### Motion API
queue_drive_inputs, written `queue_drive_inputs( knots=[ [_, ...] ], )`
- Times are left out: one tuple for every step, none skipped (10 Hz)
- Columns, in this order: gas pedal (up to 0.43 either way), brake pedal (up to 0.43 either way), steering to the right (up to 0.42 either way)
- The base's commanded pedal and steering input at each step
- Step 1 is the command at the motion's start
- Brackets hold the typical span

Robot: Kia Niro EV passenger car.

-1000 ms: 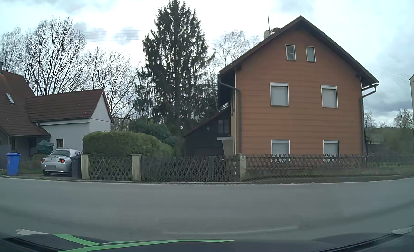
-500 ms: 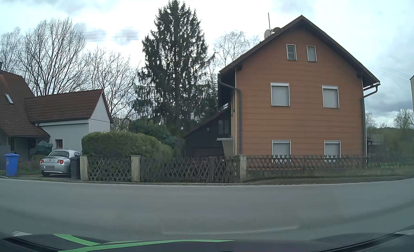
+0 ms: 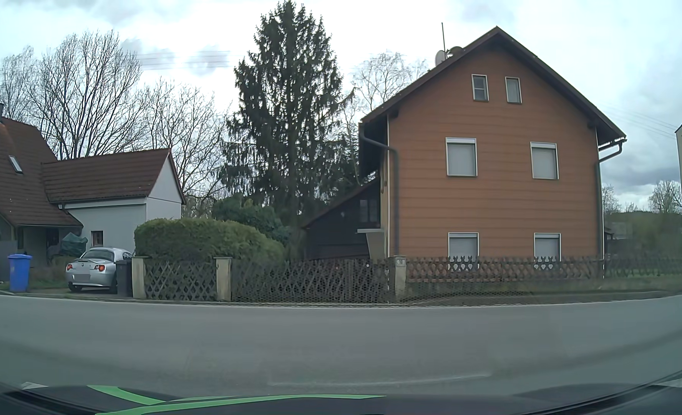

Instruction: Follow the waypoints while adhering to traffic rules and regulations

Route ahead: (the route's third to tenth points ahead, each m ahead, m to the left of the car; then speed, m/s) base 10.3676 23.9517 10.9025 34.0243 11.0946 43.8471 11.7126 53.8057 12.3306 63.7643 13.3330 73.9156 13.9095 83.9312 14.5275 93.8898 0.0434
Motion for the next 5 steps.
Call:
queue_drive_inputs(
  knots=[
    [0.000, 0.299, -0.014],
    [0.000, 0.299, -0.014],
    [0.000, 0.299, -0.014],
    [0.000, 0.299, -0.015],
    [0.000, 0.305, -0.015]
  ],
)
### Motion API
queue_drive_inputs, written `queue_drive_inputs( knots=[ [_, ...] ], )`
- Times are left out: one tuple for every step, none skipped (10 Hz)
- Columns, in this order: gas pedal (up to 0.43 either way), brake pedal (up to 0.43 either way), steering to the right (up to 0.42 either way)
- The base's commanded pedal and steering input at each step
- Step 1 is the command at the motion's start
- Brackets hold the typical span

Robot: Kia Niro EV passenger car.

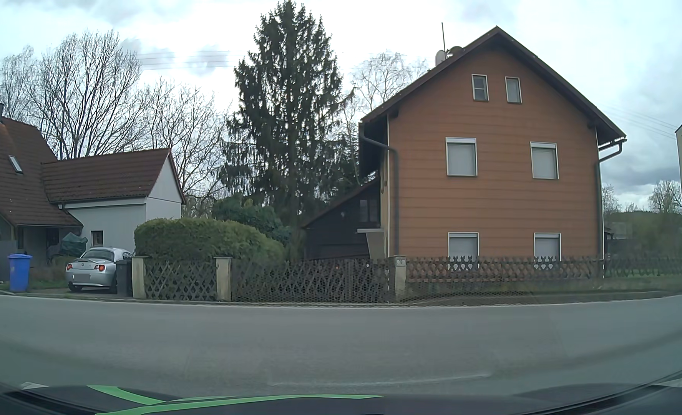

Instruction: Follow the waypoints while adhering to traffic rules and regulations

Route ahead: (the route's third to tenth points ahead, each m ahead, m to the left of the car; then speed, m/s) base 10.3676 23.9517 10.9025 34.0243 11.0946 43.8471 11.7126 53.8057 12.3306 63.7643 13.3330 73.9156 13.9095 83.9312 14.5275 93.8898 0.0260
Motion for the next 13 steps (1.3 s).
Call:
queue_drive_inputs(
  knots=[
    [0.000, 0.299, -0.015],
    [0.000, 0.299, -0.015],
    [0.000, 0.299, -0.015],
    [0.000, 0.299, -0.015],
    [0.000, 0.299, -0.016],
    [0.000, 0.299, -0.016],
    [0.000, 0.299, -0.016],
    [0.000, 0.299, -0.016],
    [0.000, 0.299, -0.016],
    [0.000, 0.299, -0.016],
    [0.000, 0.299, -0.016],
    [0.000, 0.305, -0.016],
    [0.000, 0.305, -0.016]
  ],
)
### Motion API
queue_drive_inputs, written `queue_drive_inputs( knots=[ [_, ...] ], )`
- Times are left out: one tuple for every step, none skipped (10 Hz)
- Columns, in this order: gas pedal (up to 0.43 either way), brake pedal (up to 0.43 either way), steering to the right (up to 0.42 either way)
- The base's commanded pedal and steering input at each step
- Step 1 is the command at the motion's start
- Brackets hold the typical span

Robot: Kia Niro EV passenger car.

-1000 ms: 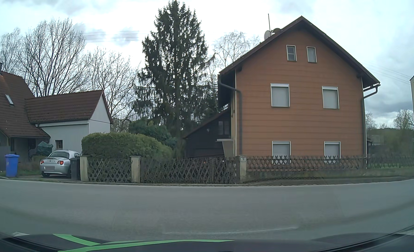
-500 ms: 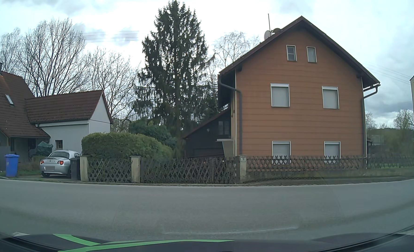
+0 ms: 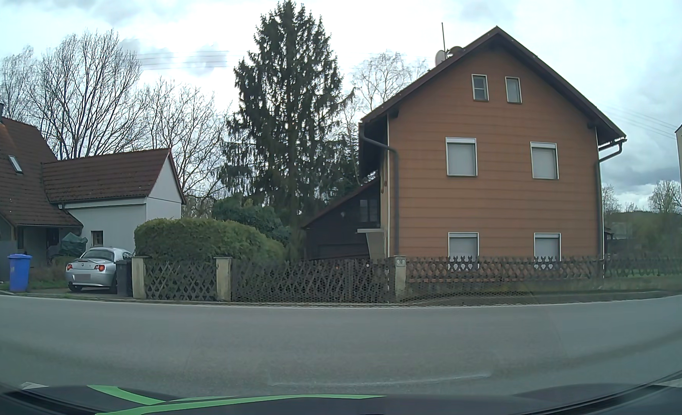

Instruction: Follow the waypoints while adhering to traffic rules and regulations

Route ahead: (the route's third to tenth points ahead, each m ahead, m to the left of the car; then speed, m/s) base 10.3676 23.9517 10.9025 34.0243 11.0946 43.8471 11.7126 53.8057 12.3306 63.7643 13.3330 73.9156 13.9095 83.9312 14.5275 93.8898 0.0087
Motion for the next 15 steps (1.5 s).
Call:
queue_drive_inputs(
  knots=[
    [0.000, 0.311, -0.016],
    [0.000, 0.305, -0.016],
    [0.000, 0.311, -0.016],
    [0.000, 0.311, -0.016],
    [0.000, 0.317, -0.016],
    [0.000, 0.317, -0.016],
    [0.000, 0.317, -0.016],
    [0.000, 0.323, -0.016],
    [0.000, 0.323, -0.016],
    [0.000, 0.329, -0.016],
    [0.000, 0.323, -0.016],
    [0.000, 0.323, -0.016],
    [0.000, 0.323, -0.016],
    [0.000, 0.323, -0.016],
    [0.000, 0.323, -0.016]
  ],
)
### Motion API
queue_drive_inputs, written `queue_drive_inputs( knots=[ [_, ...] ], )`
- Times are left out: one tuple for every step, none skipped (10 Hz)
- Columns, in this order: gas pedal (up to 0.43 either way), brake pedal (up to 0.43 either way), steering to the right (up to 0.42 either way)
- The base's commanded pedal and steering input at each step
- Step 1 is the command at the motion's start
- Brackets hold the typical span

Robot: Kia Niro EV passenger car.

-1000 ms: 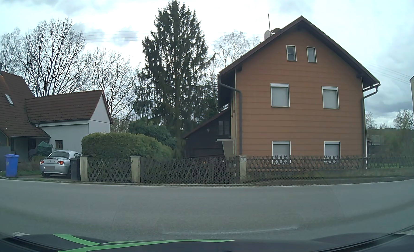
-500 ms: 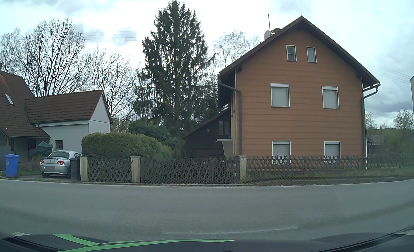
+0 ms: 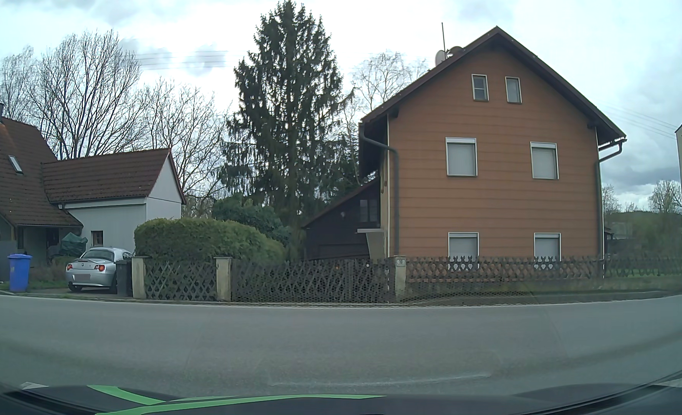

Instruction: Follow the waypoints while adhering to traffic rules and regulations

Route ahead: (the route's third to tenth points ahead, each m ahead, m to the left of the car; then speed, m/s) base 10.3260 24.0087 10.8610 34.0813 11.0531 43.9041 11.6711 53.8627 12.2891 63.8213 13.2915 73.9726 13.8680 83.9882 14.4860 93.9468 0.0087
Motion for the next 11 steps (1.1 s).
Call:
queue_drive_inputs(
  knots=[
    [0.000, 0.317, -0.016],
    [0.000, 0.323, -0.016],
    [0.000, 0.323, -0.016],
    [0.000, 0.323, -0.016],
    [0.000, 0.323, -0.016],
    [0.000, 0.323, -0.016],
    [0.000, 0.323, -0.016],
    [0.000, 0.323, -0.016],
    [0.000, 0.323, -0.016],
    [0.000, 0.323, -0.016],
    [0.000, 0.323, -0.016]
  ],
)
